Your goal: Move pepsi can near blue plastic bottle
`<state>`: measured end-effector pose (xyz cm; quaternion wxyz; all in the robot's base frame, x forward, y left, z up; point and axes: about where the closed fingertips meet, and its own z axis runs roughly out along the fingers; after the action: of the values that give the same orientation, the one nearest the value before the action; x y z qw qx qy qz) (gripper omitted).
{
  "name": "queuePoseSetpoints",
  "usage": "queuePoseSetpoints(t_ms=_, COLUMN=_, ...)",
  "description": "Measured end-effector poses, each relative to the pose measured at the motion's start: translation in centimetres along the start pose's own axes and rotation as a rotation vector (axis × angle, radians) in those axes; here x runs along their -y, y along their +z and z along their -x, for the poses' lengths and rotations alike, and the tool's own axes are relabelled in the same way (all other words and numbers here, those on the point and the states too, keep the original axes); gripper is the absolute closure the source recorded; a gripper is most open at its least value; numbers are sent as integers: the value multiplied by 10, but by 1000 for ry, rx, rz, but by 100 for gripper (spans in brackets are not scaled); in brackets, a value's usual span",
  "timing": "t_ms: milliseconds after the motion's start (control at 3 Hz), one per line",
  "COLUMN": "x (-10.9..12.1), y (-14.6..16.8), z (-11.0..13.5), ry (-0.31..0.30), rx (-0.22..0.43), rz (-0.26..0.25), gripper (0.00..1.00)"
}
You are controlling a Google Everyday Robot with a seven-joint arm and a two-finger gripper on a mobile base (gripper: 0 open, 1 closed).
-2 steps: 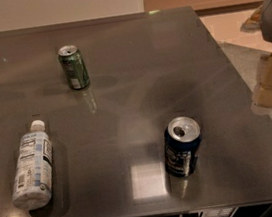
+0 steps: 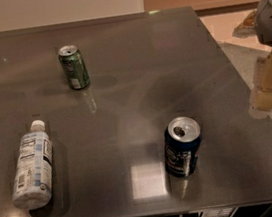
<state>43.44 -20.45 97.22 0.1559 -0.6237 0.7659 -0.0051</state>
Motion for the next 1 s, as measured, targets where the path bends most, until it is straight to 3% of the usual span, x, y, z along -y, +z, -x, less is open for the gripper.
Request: queuePoseSetpoints(t_ms=1000, x=-69, y=55, z=56, ry=-216, rx=252, rz=310, gripper=0)
